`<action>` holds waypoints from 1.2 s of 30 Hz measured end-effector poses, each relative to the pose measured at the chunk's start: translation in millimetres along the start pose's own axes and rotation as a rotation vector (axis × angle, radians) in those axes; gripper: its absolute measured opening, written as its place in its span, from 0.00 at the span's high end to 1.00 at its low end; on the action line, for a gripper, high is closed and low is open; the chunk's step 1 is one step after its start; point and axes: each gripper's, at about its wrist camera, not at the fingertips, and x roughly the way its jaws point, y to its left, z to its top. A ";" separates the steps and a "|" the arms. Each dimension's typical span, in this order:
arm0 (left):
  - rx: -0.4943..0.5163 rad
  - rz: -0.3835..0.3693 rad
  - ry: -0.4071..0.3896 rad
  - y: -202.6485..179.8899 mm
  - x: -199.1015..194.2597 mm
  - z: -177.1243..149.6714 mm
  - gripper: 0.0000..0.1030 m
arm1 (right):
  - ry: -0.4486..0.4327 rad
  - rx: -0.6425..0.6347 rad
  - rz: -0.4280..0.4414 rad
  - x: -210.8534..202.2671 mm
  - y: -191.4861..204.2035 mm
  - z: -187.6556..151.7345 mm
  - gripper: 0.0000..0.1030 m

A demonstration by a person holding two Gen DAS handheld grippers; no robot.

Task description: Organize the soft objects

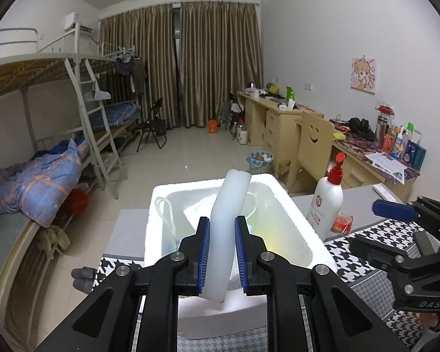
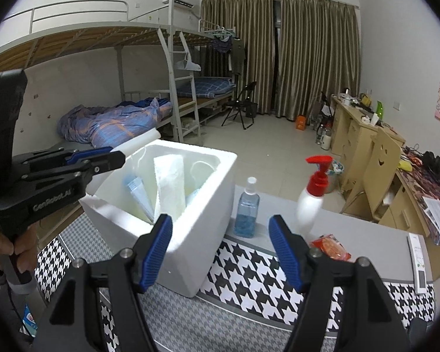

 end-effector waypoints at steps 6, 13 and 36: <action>0.009 -0.008 0.017 -3.9 12.2 1.2 0.81 | 0.007 0.019 -0.027 -7.0 -7.2 -9.7 0.30; 0.021 -0.016 0.027 -6.8 21.0 1.8 0.79 | 0.015 0.047 -0.047 -11.6 -15.3 -17.3 0.30; 0.018 0.036 -0.047 -12.5 -13.1 -10.9 0.03 | -0.030 0.073 -0.037 -49.0 -7.2 -30.4 0.30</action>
